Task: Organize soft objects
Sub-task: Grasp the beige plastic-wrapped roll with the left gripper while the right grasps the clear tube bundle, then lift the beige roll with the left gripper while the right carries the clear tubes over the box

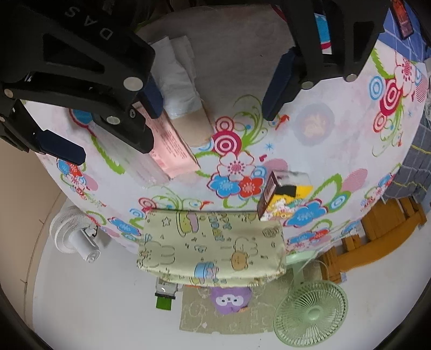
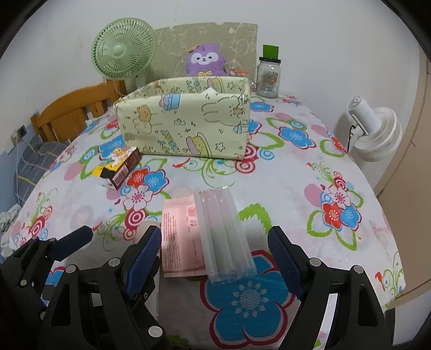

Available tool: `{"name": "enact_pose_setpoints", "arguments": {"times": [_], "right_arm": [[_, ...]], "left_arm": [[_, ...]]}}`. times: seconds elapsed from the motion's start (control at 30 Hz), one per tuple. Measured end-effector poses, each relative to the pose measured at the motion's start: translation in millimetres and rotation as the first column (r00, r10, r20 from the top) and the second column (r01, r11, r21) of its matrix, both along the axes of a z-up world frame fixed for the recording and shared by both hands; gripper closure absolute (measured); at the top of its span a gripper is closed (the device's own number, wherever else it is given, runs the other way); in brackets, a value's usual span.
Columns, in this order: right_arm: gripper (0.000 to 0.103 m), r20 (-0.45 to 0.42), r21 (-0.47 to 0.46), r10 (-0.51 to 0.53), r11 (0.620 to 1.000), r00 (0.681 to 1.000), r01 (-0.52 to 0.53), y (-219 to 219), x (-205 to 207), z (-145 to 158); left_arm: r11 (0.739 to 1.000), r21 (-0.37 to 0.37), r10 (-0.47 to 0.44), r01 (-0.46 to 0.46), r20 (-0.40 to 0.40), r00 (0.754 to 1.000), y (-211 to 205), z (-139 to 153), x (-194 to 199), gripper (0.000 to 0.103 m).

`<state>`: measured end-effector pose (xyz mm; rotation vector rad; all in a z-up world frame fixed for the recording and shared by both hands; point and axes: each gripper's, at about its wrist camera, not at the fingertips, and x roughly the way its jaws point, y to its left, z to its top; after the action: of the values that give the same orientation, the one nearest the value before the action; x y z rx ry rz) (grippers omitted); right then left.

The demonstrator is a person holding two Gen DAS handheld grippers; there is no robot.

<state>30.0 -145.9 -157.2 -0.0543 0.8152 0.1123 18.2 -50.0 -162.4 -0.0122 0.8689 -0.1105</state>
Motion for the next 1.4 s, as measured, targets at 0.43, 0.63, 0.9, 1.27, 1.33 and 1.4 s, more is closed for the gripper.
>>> {"name": "enact_pose_setpoints", "arguments": {"times": [0.43, 0.63, 0.9, 1.27, 1.33, 1.4], "right_arm": [[0.019, -0.055, 0.02, -0.037, 0.999, 0.998, 0.038, -6.0, 15.7, -14.8], [0.028, -0.065, 0.038, -0.056, 0.998, 0.996, 0.059, -12.9, 24.0, -17.0], [0.051, -0.114, 0.113, -0.048, 0.992, 0.992, 0.061, -18.4, 36.7, -23.5], [0.08, -0.089, 0.09, 0.005, 0.996, 0.996, 0.003, -1.4, 42.3, -15.8], [0.081, -0.08, 0.089, 0.004, 0.996, 0.997, 0.004, -1.3, 43.8, -13.1], [0.081, -0.075, 0.086, 0.002, 0.996, 0.997, 0.004, -1.1, 45.2, -10.6]], "left_arm": [[0.999, -0.04, -0.01, 0.01, 0.001, 1.0, 5.0, -5.0, 13.4, 0.076], [1.0, -0.021, -0.018, 0.018, 0.005, 1.0, -0.4, -5.6, 24.0, 0.077], [0.999, -0.011, -0.037, 0.037, -0.002, 0.999, -3.3, -6.4, 34.2, 0.077], [0.999, -0.013, -0.051, 0.051, -0.009, 0.999, -5.8, -3.2, 42.2, 0.078], [0.998, -0.011, -0.055, 0.055, -0.004, 0.998, -6.3, -0.4, 43.7, 0.079], [0.998, -0.01, -0.057, 0.057, 0.002, 0.998, -6.4, 3.1, 45.5, 0.079]]}}
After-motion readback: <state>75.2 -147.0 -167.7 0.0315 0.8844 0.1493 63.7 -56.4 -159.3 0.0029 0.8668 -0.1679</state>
